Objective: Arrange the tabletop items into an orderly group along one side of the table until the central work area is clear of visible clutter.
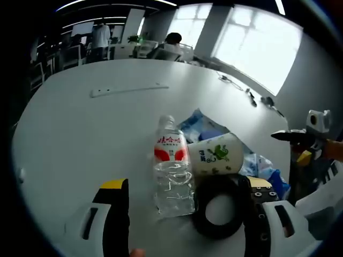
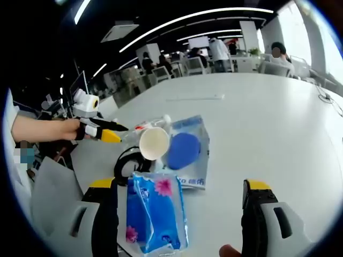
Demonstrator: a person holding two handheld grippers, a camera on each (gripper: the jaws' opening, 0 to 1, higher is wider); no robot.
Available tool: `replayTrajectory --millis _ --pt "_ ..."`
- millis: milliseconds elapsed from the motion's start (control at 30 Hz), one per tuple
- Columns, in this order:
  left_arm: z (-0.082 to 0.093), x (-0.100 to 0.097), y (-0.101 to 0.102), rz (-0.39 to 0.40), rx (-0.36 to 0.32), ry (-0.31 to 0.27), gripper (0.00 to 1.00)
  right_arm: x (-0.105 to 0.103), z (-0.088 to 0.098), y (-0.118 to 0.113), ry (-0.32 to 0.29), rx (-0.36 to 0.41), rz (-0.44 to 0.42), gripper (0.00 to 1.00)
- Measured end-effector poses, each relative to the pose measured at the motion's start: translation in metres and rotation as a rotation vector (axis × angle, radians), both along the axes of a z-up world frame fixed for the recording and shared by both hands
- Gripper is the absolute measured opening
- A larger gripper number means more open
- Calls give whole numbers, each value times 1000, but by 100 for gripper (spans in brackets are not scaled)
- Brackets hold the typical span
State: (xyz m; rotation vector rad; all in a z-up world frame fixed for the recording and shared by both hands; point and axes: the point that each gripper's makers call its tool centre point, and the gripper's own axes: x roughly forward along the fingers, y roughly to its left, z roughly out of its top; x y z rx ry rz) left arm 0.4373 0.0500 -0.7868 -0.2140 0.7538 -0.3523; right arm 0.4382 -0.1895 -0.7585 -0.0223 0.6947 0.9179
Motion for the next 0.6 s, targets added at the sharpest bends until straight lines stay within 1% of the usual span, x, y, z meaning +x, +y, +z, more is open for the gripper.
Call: replayTrajectory --millis 300,433,600 --pt "-8 0 0 -9 26 24 84 -1 -4 -1 12 1 -11 95" --pt "-7 2 -3 5 19 27 82 -1 -5 0 14 2 -13 95" --pt "-16 2 -6 1 40 50 80 -2 -6 0 19 3 -15 95"
